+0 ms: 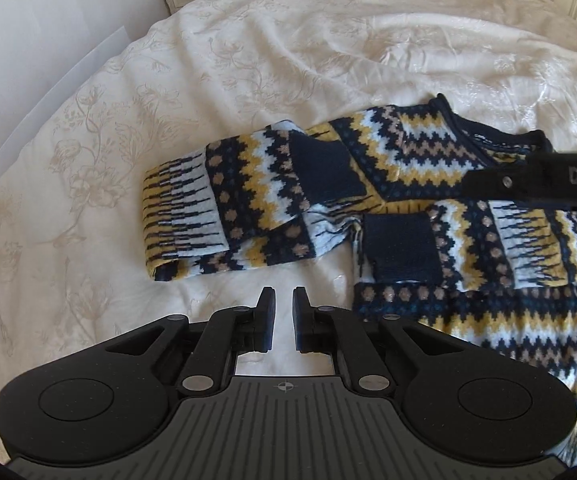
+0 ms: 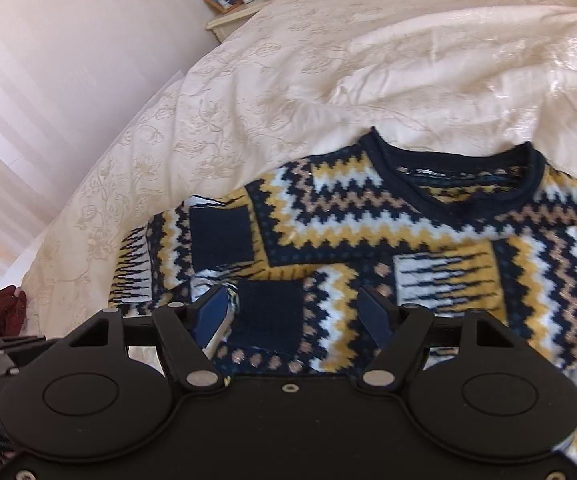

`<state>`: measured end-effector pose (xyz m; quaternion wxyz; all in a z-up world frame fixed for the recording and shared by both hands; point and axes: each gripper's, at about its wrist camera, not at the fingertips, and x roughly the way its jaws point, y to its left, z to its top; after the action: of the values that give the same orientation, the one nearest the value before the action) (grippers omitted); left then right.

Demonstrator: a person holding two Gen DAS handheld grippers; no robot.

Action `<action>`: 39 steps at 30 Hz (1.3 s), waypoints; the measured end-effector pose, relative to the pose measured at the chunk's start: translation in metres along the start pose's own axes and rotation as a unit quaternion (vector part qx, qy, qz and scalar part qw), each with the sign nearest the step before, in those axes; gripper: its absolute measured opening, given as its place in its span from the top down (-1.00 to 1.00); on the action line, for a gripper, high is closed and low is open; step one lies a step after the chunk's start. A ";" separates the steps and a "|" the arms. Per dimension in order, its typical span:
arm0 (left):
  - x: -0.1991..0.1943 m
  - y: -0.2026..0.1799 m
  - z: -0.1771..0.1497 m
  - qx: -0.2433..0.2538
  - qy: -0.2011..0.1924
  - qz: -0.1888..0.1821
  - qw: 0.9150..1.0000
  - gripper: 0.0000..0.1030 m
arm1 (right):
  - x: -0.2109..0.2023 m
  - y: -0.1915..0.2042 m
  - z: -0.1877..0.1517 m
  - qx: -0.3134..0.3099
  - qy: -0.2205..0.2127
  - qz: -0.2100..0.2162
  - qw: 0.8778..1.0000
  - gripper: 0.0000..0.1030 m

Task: Fold small clothes
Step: 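Lay the sleeve across the body with the left tool while the right tool presses the fold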

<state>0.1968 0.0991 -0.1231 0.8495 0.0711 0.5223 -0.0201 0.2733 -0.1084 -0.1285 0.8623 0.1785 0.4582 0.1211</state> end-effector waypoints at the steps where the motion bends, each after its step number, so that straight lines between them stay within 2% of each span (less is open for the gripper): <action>1: 0.004 0.006 0.000 -0.005 0.007 -0.001 1.000 0.82 | 0.010 0.004 0.005 -0.001 0.002 0.006 1.000 -0.45; 9: 0.022 0.041 -0.003 -0.021 0.032 0.010 0.999 0.82 | 0.089 0.029 0.032 -0.019 0.030 0.028 0.999 -0.45; 18: 0.035 0.069 -0.013 -0.055 0.057 0.018 0.997 0.81 | 0.137 0.027 0.028 0.003 0.071 0.038 0.997 -0.41; 19: 0.035 0.071 -0.014 -0.056 0.058 0.019 0.997 0.81 | 0.139 0.027 0.027 0.009 0.072 0.042 0.997 -0.35; 20: 0.035 0.072 -0.015 -0.058 0.059 0.019 0.996 0.81 | 0.141 0.027 0.027 0.015 0.075 0.048 0.996 -0.11; 21: 0.035 0.072 -0.015 -0.059 0.059 0.019 0.996 0.81 | 0.142 0.029 0.027 0.017 0.079 0.045 0.996 0.22; 22: 0.035 0.072 -0.015 -0.060 0.060 0.018 0.996 0.81 | 0.142 0.031 0.027 0.013 0.080 0.035 0.996 0.39; 23: 0.035 0.072 -0.015 -0.061 0.059 0.018 0.996 0.81 | 0.141 0.033 0.027 0.009 0.078 0.031 0.996 0.56; 26: 0.032 0.072 -0.015 -0.060 0.053 0.017 0.997 0.81 | 0.129 0.034 0.029 0.024 0.060 0.044 0.997 0.66; 33: 0.023 0.061 -0.013 -0.055 0.036 0.009 0.998 0.81 | 0.059 0.030 0.045 0.067 -0.012 0.084 0.994 0.70; 36: 0.018 0.052 -0.011 -0.051 0.030 0.001 0.998 0.81 | 0.020 0.028 0.052 0.059 -0.043 0.084 0.994 0.71; 39: 0.011 0.038 -0.010 -0.044 0.021 -0.007 0.999 0.80 | -0.018 0.018 0.059 0.051 -0.064 0.063 0.995 0.71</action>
<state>0.1973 0.1383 -0.1335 0.8405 0.0310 0.5410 -0.0014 0.3122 -0.1102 -0.0770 0.8704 0.2582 0.3952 0.1397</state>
